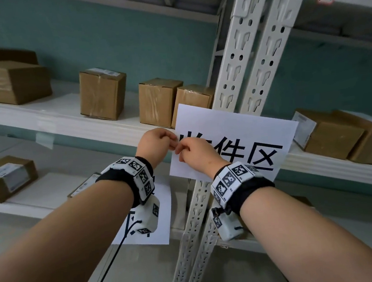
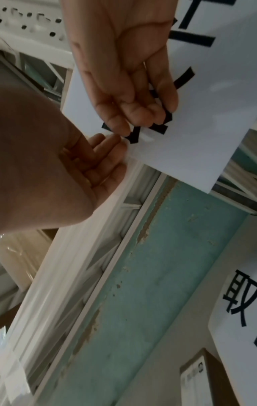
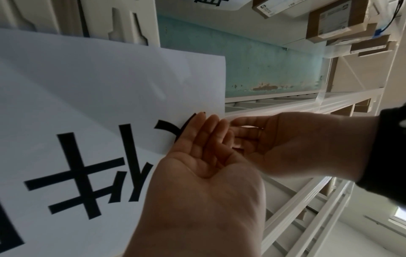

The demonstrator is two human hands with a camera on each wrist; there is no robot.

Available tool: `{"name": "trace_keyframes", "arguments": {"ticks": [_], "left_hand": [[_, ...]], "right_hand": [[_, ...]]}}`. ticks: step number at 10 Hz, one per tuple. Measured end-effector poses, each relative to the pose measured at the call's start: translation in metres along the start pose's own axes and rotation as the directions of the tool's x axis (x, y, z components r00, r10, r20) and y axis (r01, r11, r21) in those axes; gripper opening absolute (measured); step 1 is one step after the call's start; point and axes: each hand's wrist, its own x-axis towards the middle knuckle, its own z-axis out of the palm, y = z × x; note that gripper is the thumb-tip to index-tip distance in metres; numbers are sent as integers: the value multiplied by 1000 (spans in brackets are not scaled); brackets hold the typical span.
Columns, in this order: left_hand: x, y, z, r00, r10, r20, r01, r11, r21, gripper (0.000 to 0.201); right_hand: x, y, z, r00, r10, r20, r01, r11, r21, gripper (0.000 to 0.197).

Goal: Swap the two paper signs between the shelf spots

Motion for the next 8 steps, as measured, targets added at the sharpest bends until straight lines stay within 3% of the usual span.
{"name": "trace_keyframes", "arguments": {"ticks": [2,6,8], "left_hand": [[2,-5,-8,998,-17,-65,17,1000,-11,22],[-22,-3,-17,997,-62,-55,60,998,-30,18],[-40,22,0,1000,-1,-21,1,1000,15,17]], "right_hand": [[4,2,0,997,32,-64,-32,999,4,36],[-26,27,-28,987,117,-112,-111,992,60,29],[-51,39,-50,971,139,-195,-121,988,100,29]]}}
